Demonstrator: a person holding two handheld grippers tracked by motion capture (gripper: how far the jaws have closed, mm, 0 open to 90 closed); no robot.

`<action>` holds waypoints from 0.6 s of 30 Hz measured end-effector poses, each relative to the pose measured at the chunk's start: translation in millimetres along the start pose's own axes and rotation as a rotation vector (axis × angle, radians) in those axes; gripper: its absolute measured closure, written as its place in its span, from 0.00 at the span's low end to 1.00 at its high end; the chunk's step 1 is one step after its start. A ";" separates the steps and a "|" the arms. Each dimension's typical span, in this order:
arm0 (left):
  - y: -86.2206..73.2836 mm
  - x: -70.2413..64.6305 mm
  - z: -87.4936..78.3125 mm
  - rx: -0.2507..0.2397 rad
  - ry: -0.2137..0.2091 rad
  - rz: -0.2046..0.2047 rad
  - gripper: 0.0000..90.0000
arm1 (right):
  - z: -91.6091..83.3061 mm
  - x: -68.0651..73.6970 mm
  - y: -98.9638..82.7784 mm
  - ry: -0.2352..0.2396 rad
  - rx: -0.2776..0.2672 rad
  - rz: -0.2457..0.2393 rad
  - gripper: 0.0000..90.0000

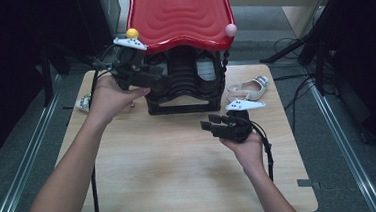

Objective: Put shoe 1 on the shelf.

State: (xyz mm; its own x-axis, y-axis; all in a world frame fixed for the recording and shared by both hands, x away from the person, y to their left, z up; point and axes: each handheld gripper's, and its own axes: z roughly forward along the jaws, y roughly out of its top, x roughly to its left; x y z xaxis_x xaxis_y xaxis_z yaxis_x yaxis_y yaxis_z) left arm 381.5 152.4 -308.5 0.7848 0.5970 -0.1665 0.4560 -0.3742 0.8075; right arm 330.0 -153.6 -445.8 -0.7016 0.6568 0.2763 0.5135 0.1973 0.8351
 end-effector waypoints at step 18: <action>-77.1 6.3 -2.0 0.003 0.031 -0.099 0.52 | -16.2 -10.1 -20.8 -0.019 0.034 0.012 0.62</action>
State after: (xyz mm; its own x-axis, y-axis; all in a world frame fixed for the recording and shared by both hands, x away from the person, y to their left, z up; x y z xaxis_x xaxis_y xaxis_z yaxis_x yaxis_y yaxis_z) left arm 350.4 186.5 -370.6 0.7227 0.6526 -0.2276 0.5318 -0.3147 0.7862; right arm 318.4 -176.1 -458.3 -0.6860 0.6730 0.2765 0.5386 0.2142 0.8149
